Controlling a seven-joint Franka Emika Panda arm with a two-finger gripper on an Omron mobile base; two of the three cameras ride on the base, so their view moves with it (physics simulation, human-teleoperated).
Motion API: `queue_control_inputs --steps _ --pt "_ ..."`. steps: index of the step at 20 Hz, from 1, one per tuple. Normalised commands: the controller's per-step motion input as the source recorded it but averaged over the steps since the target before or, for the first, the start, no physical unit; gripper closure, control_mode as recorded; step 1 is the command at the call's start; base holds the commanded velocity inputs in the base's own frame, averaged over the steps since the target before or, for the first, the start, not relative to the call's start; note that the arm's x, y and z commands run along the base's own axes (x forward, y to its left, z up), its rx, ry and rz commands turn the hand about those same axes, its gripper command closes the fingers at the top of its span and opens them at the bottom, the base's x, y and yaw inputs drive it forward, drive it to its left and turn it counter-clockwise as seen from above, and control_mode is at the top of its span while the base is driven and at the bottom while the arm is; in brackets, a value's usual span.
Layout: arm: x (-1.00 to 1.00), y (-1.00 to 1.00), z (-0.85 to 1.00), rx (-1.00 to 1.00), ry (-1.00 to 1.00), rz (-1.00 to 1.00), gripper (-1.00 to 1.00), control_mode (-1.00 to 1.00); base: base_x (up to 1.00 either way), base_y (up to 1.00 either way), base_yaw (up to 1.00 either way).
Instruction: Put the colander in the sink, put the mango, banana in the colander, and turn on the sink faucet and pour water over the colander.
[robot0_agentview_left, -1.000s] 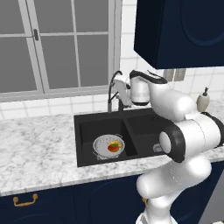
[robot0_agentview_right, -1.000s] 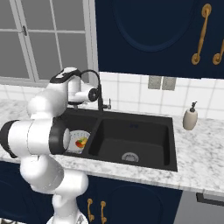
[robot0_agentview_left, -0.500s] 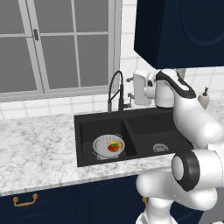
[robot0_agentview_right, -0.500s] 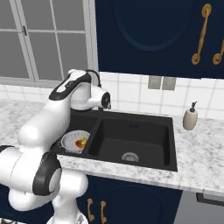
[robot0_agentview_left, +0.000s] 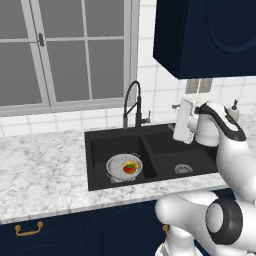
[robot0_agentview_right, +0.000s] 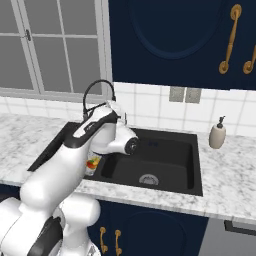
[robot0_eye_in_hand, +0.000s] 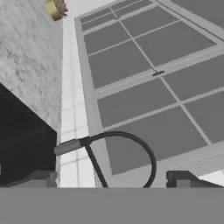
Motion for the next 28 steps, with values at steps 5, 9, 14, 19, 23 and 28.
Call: queue_control_inputs --steps 5,9,14,19,23,28 --pt "0.38 -0.68 -0.80 0.43 0.53 -0.05 -1.00 -1.00 0.00 0.00 0.00" --pt "0.85 -0.73 -0.47 0.50 0.55 0.00 -1.00 -1.00 0.00 0.00 0.00" --pt "0.87 -0.54 -0.58 0.41 0.37 0.00 -1.00 -1.00 0.00 0.00 0.00" --pt "0.68 -0.12 -0.58 0.39 0.14 0.00 -1.00 -1.00 0.00 0.00 0.00" --pt "0.46 0.08 -0.31 0.41 -0.10 0.00 -1.00 -1.00 0.00 0.00 0.00" --pt "0.45 0.09 -0.02 0.27 -0.17 0.00 -1.00 -1.00 0.00 0.00 0.00"
